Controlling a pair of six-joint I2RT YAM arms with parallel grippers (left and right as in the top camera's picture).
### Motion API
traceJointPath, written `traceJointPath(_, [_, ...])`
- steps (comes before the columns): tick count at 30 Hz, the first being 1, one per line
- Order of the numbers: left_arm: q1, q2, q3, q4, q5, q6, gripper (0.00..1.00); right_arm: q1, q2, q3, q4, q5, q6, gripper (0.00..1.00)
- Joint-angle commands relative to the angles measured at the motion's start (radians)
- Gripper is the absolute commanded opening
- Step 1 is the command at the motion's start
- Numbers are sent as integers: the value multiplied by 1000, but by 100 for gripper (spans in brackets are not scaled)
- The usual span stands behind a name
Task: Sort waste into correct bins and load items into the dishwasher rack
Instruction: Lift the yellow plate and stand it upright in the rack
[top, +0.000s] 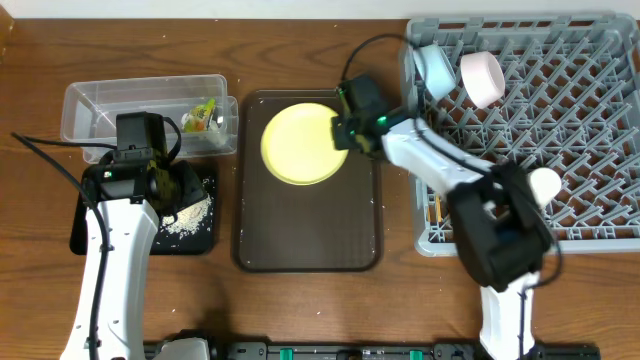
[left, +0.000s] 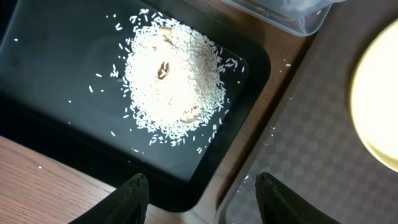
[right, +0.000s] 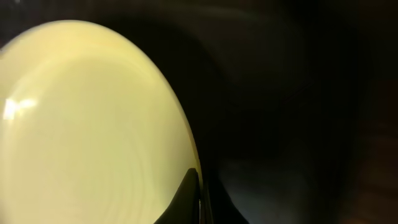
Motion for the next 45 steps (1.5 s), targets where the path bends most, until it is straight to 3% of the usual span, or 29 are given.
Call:
traceJointPath(1, [2, -5, 6, -1, -5, -2, 58, -42, -160, 5, -37, 48, -130, 1])
traceJointPath(14, [2, -5, 6, -1, -5, -2, 58, -138, -521, 5, -223, 505, -443, 1])
traceJointPath(23, [2, -5, 6, -1, -5, -2, 58, -186, -558, 5, -314, 752, -640, 1])
traceJointPath(39, [2, -5, 6, -1, -5, -2, 58, -192, -455, -22, -382, 748, -550, 1])
traceJointPath(45, [2, -5, 6, -1, -5, -2, 58, -190, -426, -22, -388, 618, -487, 2])
